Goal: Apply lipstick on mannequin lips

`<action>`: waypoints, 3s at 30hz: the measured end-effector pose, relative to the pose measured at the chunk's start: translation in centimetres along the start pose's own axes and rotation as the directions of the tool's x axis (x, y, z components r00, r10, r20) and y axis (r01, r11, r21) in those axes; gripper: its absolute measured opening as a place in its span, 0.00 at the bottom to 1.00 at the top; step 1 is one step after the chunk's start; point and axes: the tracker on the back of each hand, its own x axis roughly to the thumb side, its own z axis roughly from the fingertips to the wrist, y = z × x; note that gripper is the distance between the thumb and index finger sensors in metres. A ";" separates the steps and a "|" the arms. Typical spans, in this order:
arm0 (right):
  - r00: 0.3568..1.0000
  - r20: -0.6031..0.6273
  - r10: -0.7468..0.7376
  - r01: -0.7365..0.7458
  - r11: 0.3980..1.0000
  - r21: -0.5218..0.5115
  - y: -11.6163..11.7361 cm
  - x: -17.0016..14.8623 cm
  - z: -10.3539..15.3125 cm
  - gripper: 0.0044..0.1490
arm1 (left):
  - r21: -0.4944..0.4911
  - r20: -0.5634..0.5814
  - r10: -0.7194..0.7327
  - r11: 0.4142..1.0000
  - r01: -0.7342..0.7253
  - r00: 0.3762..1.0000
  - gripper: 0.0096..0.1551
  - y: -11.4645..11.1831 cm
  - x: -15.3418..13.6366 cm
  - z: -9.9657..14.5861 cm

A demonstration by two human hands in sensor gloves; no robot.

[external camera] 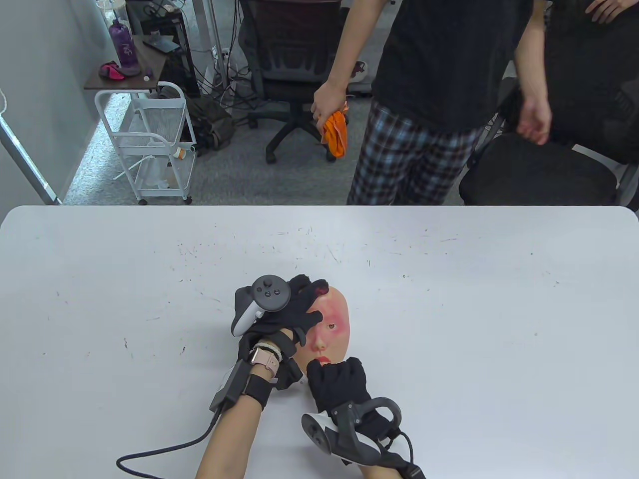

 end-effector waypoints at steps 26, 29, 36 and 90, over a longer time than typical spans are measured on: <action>0.955 -0.198 -0.220 0.228 0.974 0.019 0.4 -3.8 0.4 0.29 | 0.000 -0.002 0.002 1.000 -0.002 1.000 0.41 0.0 0.0 0.0; 0.920 -0.227 -0.319 0.336 0.941 0.039 0.4 -4.3 0.4 0.29 | 0.000 -0.001 0.005 1.000 -0.005 1.000 0.41 0.0 0.0 0.0; 0.950 -0.160 -0.270 0.284 0.956 0.074 0.3 -3.2 0.3 0.29 | 0.001 -0.001 0.006 1.000 -0.006 1.000 0.41 0.0 0.0 0.0; 0.999 -0.025 -0.040 0.040 0.999 -0.020 0.4 -1.2 0.6 0.29 | -0.004 0.003 0.012 1.000 -0.012 1.000 0.41 0.0 -0.1 0.0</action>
